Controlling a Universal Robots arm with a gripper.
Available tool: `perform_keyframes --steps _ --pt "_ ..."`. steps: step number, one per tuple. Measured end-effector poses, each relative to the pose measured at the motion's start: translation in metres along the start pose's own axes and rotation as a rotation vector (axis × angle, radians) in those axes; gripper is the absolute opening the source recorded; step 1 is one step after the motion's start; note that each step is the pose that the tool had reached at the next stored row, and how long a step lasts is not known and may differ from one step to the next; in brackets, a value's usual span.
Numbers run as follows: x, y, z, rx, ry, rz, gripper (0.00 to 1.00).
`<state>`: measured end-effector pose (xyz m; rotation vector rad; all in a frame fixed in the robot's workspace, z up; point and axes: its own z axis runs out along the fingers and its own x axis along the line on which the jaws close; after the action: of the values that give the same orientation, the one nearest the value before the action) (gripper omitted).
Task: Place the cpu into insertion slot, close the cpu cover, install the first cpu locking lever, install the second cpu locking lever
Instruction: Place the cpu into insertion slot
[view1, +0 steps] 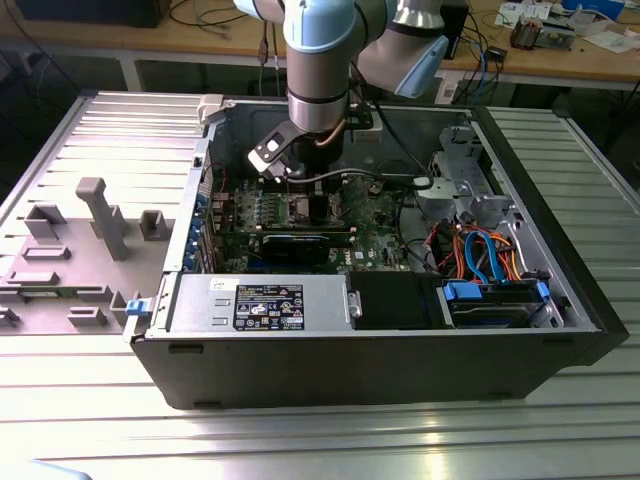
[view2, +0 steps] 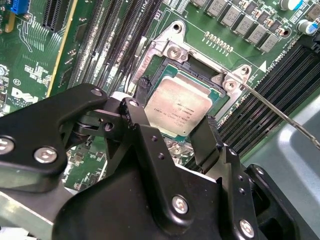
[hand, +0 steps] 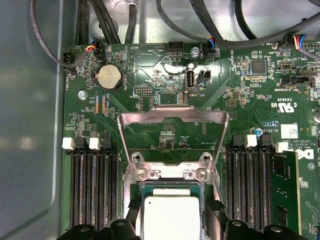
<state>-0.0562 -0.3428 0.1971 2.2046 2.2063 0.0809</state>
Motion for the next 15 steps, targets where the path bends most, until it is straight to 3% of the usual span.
perform_keyframes --steps 4,8,13,15 --pt "0.0 0.0 -0.0005 -0.0001 0.0001 0.0 0.69" --pt "0.0002 0.0007 -0.0089 0.0011 0.0 0.0 0.69" --pt "0.0004 0.0023 -0.0207 0.012 -0.0002 0.0 0.69" --pt "0.0005 0.0026 -0.0212 0.014 0.0001 0.0 0.67"
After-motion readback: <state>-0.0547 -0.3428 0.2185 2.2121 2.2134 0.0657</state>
